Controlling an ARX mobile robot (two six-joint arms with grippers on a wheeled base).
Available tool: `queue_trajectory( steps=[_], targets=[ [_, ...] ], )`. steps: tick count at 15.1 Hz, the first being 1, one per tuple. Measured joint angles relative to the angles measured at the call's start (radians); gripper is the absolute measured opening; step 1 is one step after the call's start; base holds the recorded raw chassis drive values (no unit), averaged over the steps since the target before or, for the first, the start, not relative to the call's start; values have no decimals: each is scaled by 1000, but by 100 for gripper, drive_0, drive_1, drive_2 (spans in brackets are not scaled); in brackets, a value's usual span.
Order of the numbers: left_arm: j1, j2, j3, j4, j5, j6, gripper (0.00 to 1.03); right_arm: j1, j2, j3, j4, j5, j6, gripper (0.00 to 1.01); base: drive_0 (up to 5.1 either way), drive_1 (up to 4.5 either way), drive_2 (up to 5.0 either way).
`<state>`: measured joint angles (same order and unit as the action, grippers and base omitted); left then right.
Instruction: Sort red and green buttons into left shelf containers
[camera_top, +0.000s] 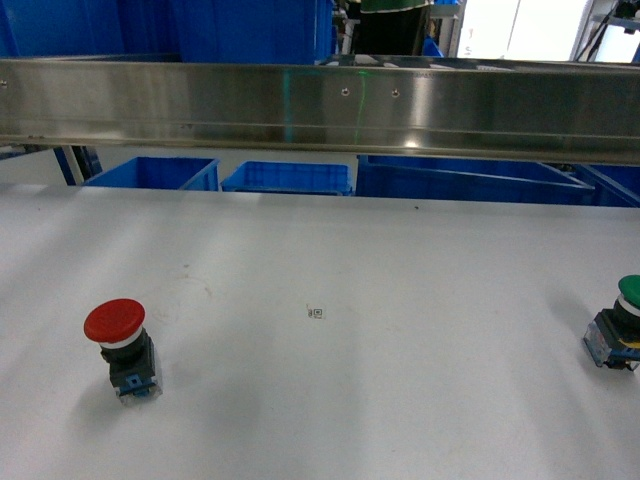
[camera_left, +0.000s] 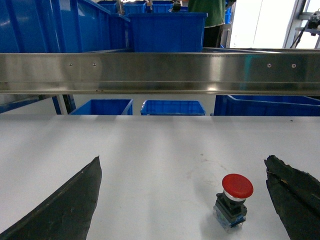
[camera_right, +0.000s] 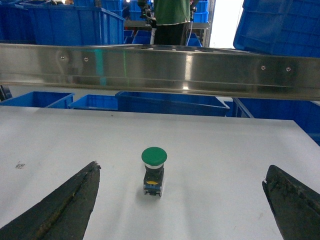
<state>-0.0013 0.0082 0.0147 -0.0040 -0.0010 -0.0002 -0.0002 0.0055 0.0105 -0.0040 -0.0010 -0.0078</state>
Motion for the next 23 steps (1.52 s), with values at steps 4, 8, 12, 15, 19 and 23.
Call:
queue_trajectory(
  steps=[4, 8, 12, 15, 19, 23],
  targets=[
    [0, 0, 0, 0, 0, 0, 98, 0, 0, 0, 0, 0, 0, 98, 0, 0, 0],
    [0, 0, 0, 0, 0, 0, 98, 0, 0, 0, 0, 0, 0, 98, 0, 0, 0],
    [0, 0, 0, 0, 0, 0, 98, 0, 0, 0, 0, 0, 0, 98, 0, 0, 0],
    [0, 0, 0, 0, 0, 0, 98, 0, 0, 0, 0, 0, 0, 98, 0, 0, 0],
    [0, 0, 0, 0, 0, -2, 67, 0, 0, 0, 0, 0, -1, 67, 0, 0, 0],
    [0, 0, 0, 0, 0, 0, 97, 0, 0, 0, 0, 0, 0, 97, 0, 0, 0]
  ],
)
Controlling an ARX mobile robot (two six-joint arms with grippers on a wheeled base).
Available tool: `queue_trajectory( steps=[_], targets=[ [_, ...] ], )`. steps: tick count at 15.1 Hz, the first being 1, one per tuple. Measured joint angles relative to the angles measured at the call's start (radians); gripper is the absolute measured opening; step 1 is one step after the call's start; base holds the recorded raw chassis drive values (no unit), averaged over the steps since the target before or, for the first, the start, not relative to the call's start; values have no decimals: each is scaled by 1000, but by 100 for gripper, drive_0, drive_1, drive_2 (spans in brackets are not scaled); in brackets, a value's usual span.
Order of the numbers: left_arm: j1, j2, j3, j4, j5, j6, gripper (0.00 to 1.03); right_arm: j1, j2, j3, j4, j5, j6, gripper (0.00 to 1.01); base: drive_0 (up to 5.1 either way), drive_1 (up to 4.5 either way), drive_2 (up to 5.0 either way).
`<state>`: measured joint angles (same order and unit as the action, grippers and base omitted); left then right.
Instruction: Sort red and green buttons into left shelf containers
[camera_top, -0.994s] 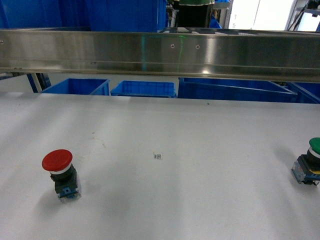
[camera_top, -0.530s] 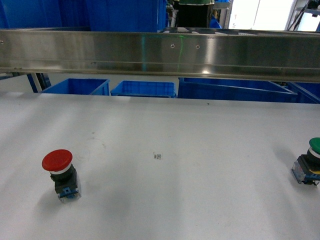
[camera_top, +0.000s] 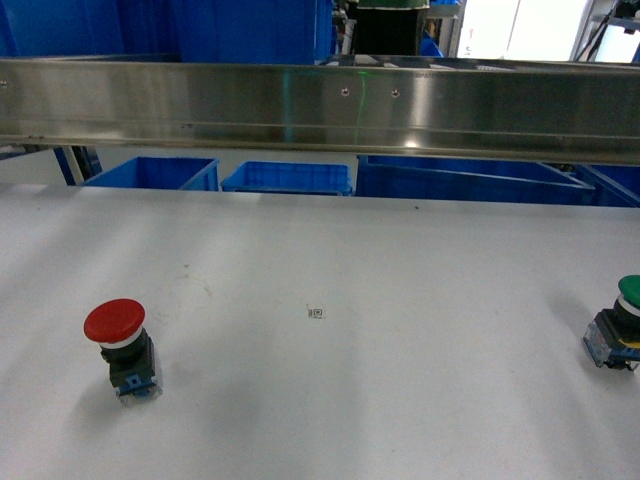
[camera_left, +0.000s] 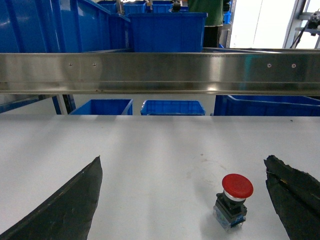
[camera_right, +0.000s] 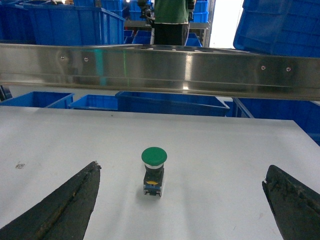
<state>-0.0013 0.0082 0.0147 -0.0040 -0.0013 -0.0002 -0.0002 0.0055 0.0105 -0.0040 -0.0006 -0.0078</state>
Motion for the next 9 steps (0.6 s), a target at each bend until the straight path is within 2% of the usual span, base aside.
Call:
queue_trajectory(
  steps=[1, 2, 3, 4, 5, 6, 8, 9],
  targets=[
    [0, 0, 0, 0, 0, 0, 98, 0, 0, 0, 0, 0, 0, 98, 0, 0, 0],
    [-24, 3, 0, -4, -4, 0, 98, 0, 5, 5, -33, -22, 11, 98, 0, 0, 0],
    [-42, 51, 6, 52, 13, -5, 98, -1, 81, 24, -16, -56, 42, 98, 0, 0, 0],
    [-24, 188, 52, 124, 40, -34, 98, -12, 246, 87, 74, -109, 88, 98, 0, 0, 0],
    [-5, 373, 136, 221, 83, -72, 98, -19, 443, 193, 193, -134, 133, 98, 0, 0, 0],
    [-5, 572, 255, 282, 133, -87, 98, -14, 654, 324, 279, -149, 177, 98, 0, 0, 0],
    [-12, 931, 478, 331, 224, -102, 98, 35, 1026, 549, 370, -104, 197, 98, 0, 0, 0],
    [-12, 1061, 523, 332, 223, -106, 98, 39, 1143, 586, 370, -103, 201, 98, 0, 0, 0]
  ],
)
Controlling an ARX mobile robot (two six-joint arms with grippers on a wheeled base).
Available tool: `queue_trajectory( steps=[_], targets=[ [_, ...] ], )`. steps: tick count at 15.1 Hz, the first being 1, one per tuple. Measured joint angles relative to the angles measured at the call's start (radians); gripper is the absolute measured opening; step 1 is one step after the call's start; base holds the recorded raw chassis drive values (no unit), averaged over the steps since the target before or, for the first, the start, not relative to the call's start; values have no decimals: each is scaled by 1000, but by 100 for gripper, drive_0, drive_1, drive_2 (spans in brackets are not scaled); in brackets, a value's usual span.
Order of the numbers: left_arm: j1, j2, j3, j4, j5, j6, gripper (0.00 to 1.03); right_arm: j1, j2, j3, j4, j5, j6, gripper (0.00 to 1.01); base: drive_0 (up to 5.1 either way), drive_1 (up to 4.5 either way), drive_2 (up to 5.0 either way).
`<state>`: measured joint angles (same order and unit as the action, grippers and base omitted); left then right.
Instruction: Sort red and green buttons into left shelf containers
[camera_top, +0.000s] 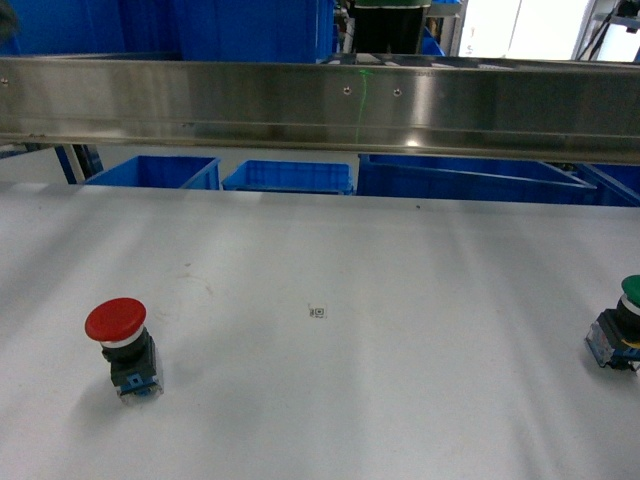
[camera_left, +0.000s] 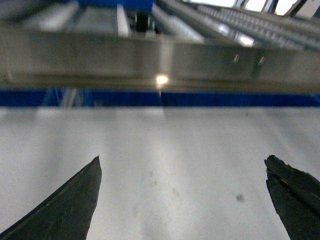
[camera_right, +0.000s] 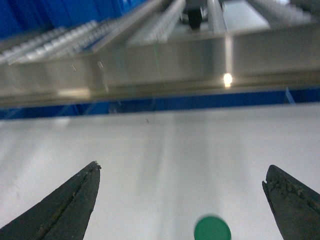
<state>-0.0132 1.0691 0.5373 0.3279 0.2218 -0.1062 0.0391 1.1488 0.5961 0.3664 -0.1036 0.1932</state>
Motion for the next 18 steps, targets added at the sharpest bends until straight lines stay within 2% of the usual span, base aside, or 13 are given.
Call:
queue_trajectory(
  steps=[2, 5, 8, 10, 11, 15, 17, 18],
  targets=[
    [6, 45, -48, -35, -2, -8, 98, -1, 34, -33, -25, 8, 7, 98, 0, 0, 0],
    [3, 11, -28, -11, 3, -16, 98, 1, 1, -37, -33, -2, 12, 98, 0, 0, 0],
    [4, 20, -28, -13, 2, -18, 98, 28, 127, -145, -23, -24, 35, 98, 0, 0, 0],
    [4, 20, -28, -14, 2, -18, 98, 54, 241, -132, 54, 27, 32, 98, 0, 0, 0],
    [4, 20, -28, -13, 2, -18, 98, 58, 301, -113, 91, 65, 18, 98, 0, 0, 0],
    [4, 19, -28, -14, 2, -18, 98, 39, 542, -71, 204, 113, -9, 98, 0, 0, 0],
    [4, 19, -28, -14, 2, -18, 98, 40, 628, -31, 277, 120, -13, 98, 0, 0, 0],
    [4, 19, -28, -14, 2, -18, 98, 44, 665, -14, 332, 151, -28, 95, 0, 0, 0]
  ],
)
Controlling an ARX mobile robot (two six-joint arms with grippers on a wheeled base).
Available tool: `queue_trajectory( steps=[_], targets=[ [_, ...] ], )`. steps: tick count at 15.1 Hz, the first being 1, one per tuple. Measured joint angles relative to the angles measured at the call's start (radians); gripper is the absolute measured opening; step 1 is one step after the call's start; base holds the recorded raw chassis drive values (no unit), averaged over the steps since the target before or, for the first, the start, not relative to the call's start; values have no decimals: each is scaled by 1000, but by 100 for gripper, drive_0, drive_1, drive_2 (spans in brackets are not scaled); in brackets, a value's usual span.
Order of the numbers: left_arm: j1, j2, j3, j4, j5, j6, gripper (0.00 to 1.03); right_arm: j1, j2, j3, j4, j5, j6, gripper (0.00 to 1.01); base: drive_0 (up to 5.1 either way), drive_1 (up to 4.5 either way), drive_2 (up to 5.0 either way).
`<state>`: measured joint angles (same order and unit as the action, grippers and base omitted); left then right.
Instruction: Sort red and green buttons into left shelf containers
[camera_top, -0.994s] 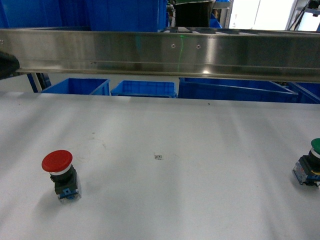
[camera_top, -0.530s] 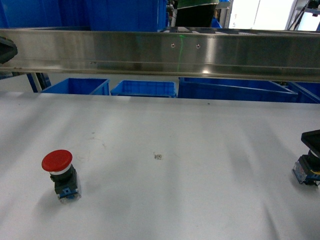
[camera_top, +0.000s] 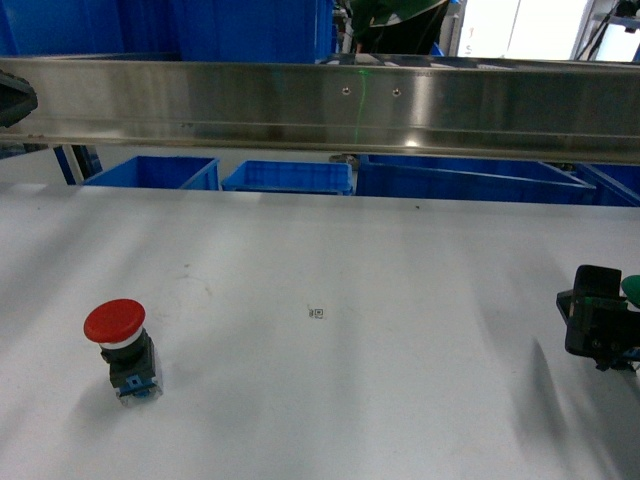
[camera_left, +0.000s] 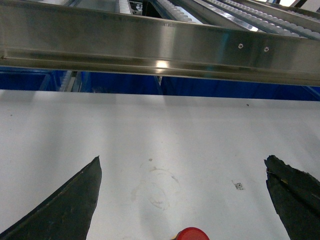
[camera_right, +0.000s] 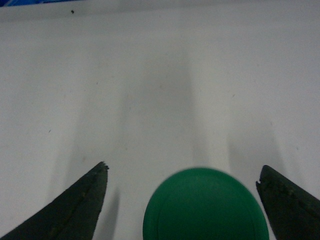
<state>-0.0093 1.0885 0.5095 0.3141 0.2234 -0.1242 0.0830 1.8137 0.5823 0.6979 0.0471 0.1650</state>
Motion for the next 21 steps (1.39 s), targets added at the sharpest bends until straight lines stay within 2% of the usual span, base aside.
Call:
queue_trajectory(
  steps=[1, 3, 4, 6, 9, 11, 12, 14, 16, 17, 19, 20, 21],
  targets=[
    [0, 0, 0, 0, 0, 0, 98, 3, 26, 10, 43, 18, -16, 86, 0, 0, 0],
    [0, 0, 0, 0, 0, 0, 98, 2, 84, 21, 114, 33, -73, 60, 0, 0, 0],
    [0, 0, 0, 0, 0, 0, 98, 1, 98, 21, 125, 30, -89, 49, 0, 0, 0],
    [0, 0, 0, 0, 0, 0, 98, -8, 110, 21, 143, 4, -92, 29, 0, 0, 0],
    [0, 0, 0, 0, 0, 0, 98, -12, 115, 3, 183, -24, -84, 28, 0, 0, 0],
    [0, 0, 0, 0, 0, 0, 98, -12, 59, -74, 217, -45, -87, 28, 0, 0, 0],
    [0, 0, 0, 0, 0, 0, 98, -14, -31, -138, 198, -74, -88, 28, 0, 0, 0],
    [0, 0, 0, 0, 0, 0, 98, -33, -332, -254, 72, -137, -106, 28, 0, 0, 0],
    [0, 0, 0, 0, 0, 0, 98, -58, -710, -283, -169, -203, -114, 28, 0, 0, 0],
    [0, 0, 0, 0, 0, 0, 98, -58, -856, -281, -204, -209, -114, 28, 0, 0, 0],
    [-3, 3, -1, 10, -2, 1, 98, -58, -896, -271, -206, -212, -114, 28, 0, 0, 0],
    [-26, 36, -3, 41, -32, 9, 98, -58, -872, -275, -220, -212, -114, 28, 0, 0, 0],
    [-60, 94, -3, 19, -55, 18, 98, -58, -872, -280, -220, -212, -114, 28, 0, 0, 0]
  ],
)
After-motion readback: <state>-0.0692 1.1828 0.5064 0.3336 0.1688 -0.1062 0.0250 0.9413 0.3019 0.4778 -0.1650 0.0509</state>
